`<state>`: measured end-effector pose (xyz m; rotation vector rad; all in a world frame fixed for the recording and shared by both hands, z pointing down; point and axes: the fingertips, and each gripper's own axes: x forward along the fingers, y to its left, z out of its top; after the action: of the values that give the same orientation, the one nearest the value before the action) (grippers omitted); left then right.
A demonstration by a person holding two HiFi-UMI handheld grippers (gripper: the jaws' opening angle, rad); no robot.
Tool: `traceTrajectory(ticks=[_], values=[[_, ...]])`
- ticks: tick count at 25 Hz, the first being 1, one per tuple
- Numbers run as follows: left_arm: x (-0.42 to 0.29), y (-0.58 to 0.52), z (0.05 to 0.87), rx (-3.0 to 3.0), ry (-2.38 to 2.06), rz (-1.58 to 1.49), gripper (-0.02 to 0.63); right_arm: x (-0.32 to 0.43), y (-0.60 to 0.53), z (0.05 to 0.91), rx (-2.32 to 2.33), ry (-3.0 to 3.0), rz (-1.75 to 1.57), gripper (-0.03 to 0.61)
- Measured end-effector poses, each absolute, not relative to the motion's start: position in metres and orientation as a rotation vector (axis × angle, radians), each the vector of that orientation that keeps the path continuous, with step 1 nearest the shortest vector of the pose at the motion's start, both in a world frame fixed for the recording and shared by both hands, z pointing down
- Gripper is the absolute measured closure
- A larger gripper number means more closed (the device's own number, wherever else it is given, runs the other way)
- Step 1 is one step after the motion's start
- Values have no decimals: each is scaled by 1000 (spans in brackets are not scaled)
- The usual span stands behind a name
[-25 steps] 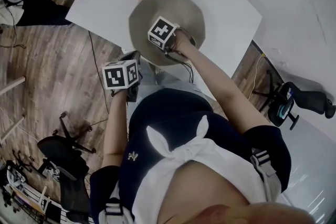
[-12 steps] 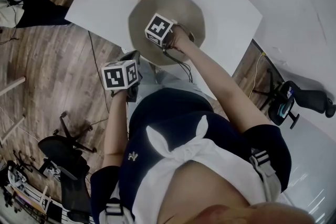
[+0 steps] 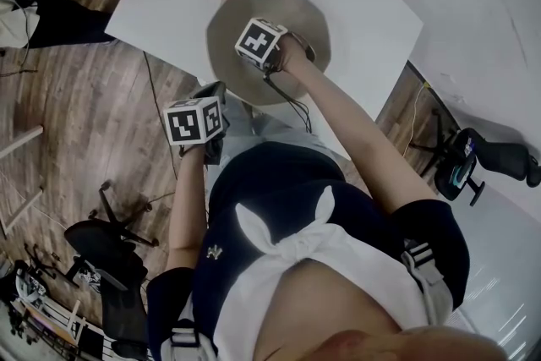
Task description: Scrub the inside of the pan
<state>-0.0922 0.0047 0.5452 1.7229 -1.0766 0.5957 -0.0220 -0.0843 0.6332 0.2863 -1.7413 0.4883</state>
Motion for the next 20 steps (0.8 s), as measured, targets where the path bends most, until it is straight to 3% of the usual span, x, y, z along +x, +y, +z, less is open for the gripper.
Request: traceTrajectory(ticks=[20], values=[[-92, 5, 547, 1734, -1073, 590, 609, 20, -115, 635, 460, -1709, 512, 410]])
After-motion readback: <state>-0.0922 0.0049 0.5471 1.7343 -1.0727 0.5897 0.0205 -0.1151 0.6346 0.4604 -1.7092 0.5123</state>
